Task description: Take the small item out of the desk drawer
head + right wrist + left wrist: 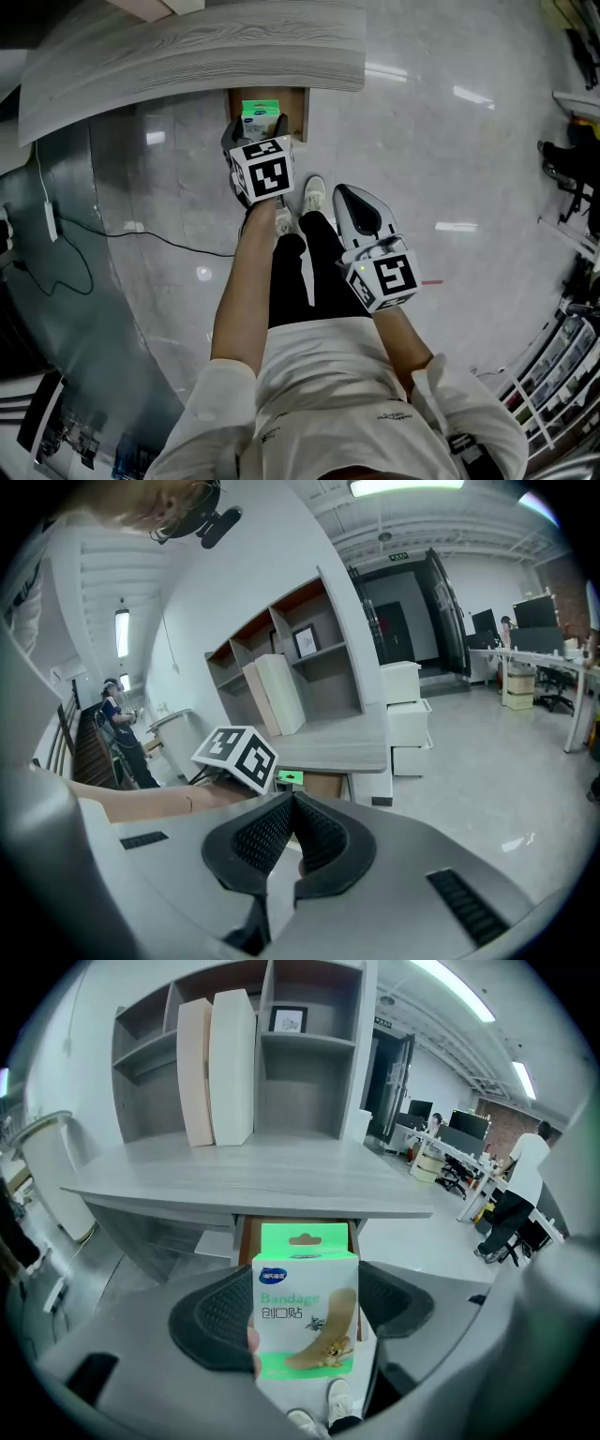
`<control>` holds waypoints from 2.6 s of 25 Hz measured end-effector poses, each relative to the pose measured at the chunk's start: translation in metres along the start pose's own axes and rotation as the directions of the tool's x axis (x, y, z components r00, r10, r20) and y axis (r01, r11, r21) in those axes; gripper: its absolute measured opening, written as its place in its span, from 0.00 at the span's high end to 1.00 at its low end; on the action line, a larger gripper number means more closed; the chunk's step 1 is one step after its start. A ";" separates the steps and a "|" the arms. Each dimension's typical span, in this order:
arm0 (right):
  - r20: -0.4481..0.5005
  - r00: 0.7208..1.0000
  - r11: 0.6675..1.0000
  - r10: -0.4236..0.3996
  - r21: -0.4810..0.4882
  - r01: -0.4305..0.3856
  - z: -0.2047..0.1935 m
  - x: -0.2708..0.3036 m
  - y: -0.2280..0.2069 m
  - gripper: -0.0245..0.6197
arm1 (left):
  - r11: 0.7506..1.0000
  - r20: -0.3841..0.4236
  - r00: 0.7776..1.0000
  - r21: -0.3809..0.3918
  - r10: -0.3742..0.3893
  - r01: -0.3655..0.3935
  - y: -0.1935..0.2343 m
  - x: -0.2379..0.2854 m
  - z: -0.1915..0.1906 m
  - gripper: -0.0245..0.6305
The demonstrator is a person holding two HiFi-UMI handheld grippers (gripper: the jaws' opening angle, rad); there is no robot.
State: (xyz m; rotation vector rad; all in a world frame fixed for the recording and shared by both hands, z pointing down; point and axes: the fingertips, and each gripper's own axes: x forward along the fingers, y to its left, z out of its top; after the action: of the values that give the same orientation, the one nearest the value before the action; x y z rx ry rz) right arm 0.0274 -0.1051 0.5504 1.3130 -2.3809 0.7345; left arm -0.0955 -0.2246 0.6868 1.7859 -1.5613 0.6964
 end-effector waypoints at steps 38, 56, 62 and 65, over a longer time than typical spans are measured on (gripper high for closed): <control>0.228 0.973 0.994 0.044 -0.103 -0.021 0.181 -0.093 0.072 0.91 | 0.998 0.335 0.942 0.060 -0.033 0.013 -0.027 -0.259 0.142 0.42; 0.324 0.945 0.989 0.050 -0.147 -0.002 0.242 -0.123 0.092 0.91 | 0.996 0.472 0.879 0.088 -0.069 0.032 -0.033 -0.348 0.182 0.42; 0.345 0.937 0.988 0.054 -0.153 0.000 0.253 -0.124 0.096 0.91 | 0.994 0.510 0.857 0.109 -0.070 0.017 -0.033 -0.364 0.188 0.42; 0.352 0.934 0.988 0.054 -0.156 0.002 0.258 -0.123 0.096 0.91 | 0.993 0.530 0.845 0.118 -0.077 0.016 -0.034 -0.371 0.193 0.42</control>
State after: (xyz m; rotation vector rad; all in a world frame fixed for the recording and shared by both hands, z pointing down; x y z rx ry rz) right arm 0.0012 -0.1275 0.2509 1.4529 -2.6750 0.3284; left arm -0.1219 -0.1325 0.2782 2.2243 -1.8486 0.2643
